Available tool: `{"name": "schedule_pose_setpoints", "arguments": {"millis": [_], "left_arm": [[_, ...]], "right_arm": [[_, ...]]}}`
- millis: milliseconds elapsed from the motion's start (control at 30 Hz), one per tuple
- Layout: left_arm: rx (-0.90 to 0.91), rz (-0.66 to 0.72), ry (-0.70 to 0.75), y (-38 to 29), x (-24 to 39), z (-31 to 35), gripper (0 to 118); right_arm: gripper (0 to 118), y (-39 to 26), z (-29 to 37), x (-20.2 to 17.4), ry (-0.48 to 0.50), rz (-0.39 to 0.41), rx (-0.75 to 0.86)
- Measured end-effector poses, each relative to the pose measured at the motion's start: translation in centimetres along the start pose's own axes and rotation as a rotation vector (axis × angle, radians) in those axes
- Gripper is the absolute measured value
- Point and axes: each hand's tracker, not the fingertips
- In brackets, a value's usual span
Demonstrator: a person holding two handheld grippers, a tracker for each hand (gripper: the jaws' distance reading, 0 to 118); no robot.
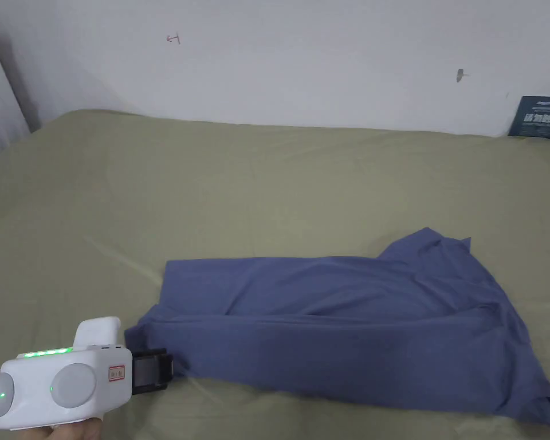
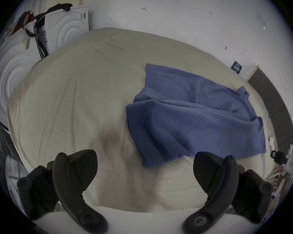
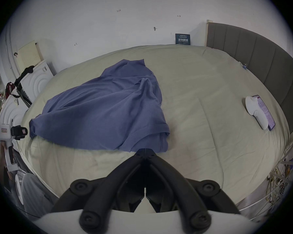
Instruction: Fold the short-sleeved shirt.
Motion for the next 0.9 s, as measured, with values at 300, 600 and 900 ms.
{"name": "schedule_pose_setpoints", "arguments": {"millis": [300,600,900], "left_arm": [[-0.01,0.031,-0.097,1.1,1.0,-1.6,2],[-0.027,-0.031,-0.045,1.5,0.9,-2.0,2],[-0.041,-0.099,-0.037,1.7,0.8,-0.5,2]], "right_arm": [[2,2.2,-3.1,1.2,0.01,0.03,-0.02],[104,2.8,-7.9,1.2,-0.025,0.058,-0.136],[9,2.2,-4.9,1.6,-0.018,0.073,-0.096]]}}
